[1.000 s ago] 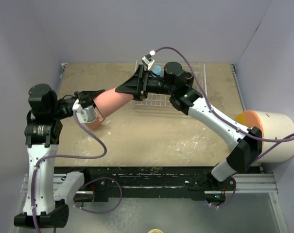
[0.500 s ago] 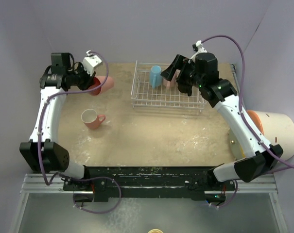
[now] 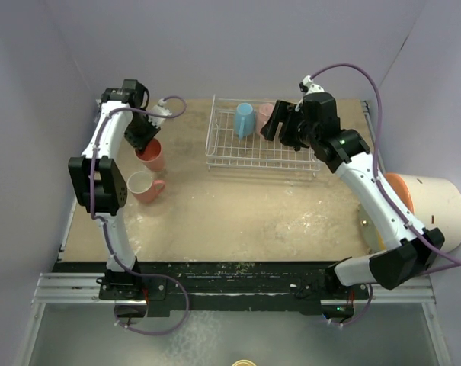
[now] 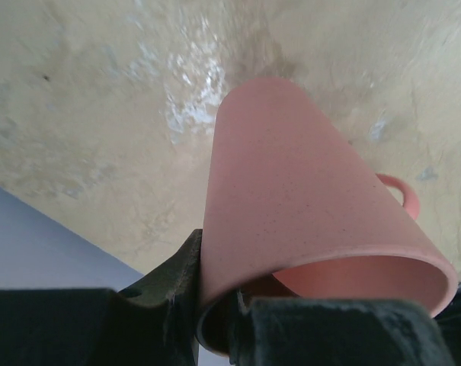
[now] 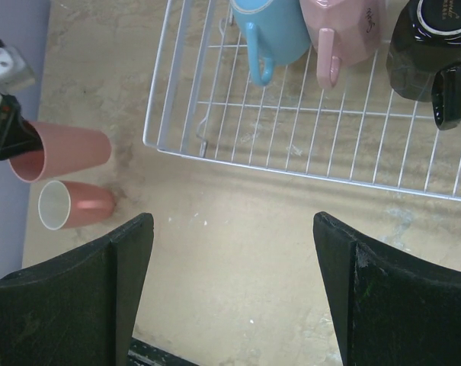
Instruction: Unload the cups from the dish rack
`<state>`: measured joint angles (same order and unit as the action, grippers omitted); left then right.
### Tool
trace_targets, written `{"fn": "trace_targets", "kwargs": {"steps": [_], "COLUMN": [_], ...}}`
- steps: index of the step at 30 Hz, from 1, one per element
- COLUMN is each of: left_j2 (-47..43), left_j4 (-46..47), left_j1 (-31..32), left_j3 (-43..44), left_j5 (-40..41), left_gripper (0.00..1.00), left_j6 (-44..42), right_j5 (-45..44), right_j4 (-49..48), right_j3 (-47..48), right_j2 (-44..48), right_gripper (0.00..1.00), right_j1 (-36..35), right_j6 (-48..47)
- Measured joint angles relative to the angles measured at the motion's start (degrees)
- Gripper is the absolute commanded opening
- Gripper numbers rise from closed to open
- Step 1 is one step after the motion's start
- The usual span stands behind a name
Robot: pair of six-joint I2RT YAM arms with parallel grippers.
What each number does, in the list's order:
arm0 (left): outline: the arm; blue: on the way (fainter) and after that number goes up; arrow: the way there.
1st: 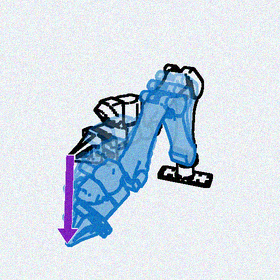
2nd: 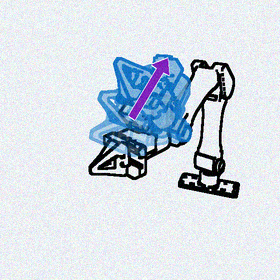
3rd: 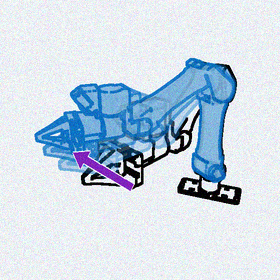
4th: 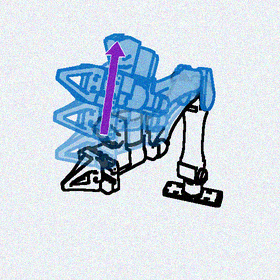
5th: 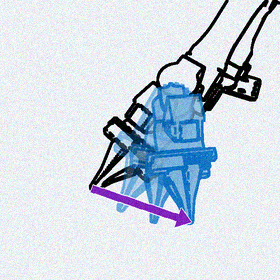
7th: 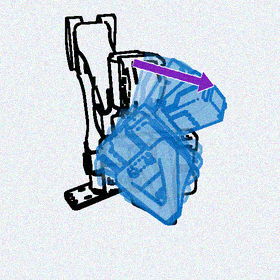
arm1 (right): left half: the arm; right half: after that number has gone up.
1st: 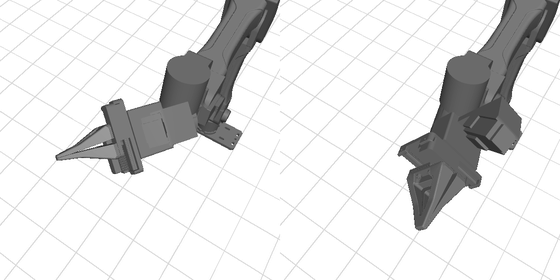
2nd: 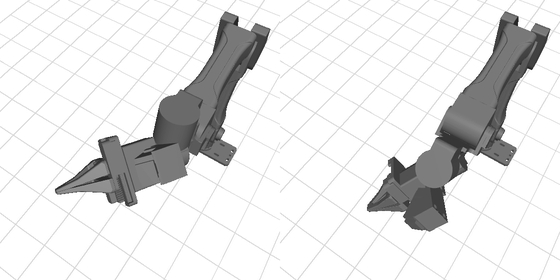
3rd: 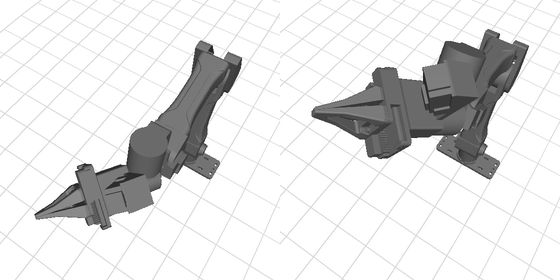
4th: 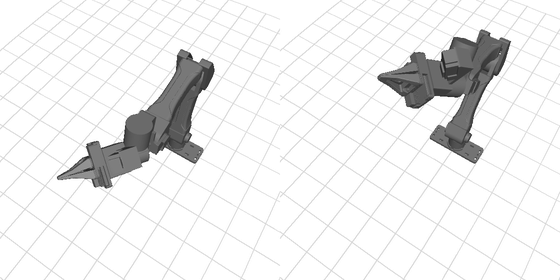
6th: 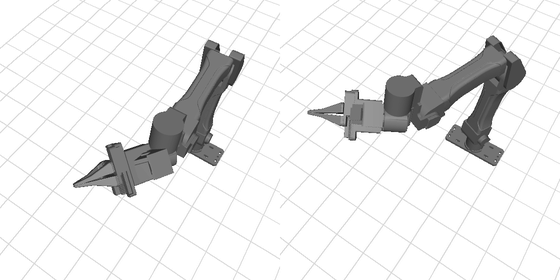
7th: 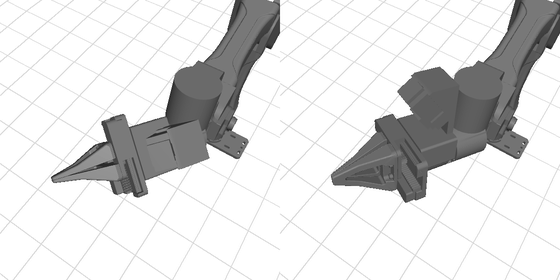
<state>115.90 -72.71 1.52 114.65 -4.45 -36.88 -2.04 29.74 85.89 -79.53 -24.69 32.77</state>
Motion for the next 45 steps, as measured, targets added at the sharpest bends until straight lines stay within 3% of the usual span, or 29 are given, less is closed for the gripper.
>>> {"fn": "trace_targets", "kwargs": {"steps": [8, 26, 27, 30, 32, 33, 34, 37, 38, 39, 45], "left_j2": [2.2, 6.9, 7.6, 8.6, 9.2, 9.5, 9.7, 9.7, 9.7, 9.7, 6.6], "left_j4": [-3.4, -1.1, -1.0, -0.8, -0.3, 0.0, 0.3, 0.9, 1.0, 1.2, 1.9], "left_j1": [0.0, 0.0, 0.0, -0.2, -0.3, -0.3, -0.4, -0.6, -0.7, -0.8, -2.3], "left_j3": [-0.9, -1.9, -1.6, 0.2, 1.1, 1.5, 1.8, 2.4, 2.8, 3.1, 3.5], "left_j5": [4.9, 3.1, 2.9, 1.9, 1.5, 1.4, 1.4, 1.1, 0.9, 0.8, -0.2], "left_gripper": [0.0, 0.0, 0.03, 0.28, 0.51, 0.57, 0.75, 0.8, 0.95, 1.0, 0.99], "left_j6": [-1.7, -3.3, -3.4, -3.6, -4.0, -4.3, -4.4, -4.4, -4.4, -4.5, -4.8], "right_j5": [0.0, 1.7, 1.8, 2.1, 2.4, 2.7, 2.9, 3.0, 3.0, 3.0, 2.0], "right_j4": [0.2, -0.1, -0.1, -0.2, -0.3, -0.5, -0.5, -0.7, -0.8, -0.9, -2.0], "right_j3": [-1.7, -2.0, -2.0, -2.0, -2.0, -2.0, -2.0, -2.0, -2.0, -2.0, 0.5], "right_j2": [1.5, 1.6, 1.6, 1.6, 1.6, 1.5, 1.4, 0.5, -0.1, -0.7, -8.0], "right_gripper": [0.87, 0.87, 0.87, 0.87, 0.88, 0.88, 0.89, 0.89, 0.89, 0.89, 0.91], "right_j1": [0.0, 0.0, 0.0, 0.0, 0.0, 0.0, 0.0, 0.0, 0.0, 0.0, 0.0], "right_j6": [-0.9, -1.3, -1.3, -1.3, -1.3, -1.3, -1.4, -1.7, -1.9, -2.0, -3.9]}}
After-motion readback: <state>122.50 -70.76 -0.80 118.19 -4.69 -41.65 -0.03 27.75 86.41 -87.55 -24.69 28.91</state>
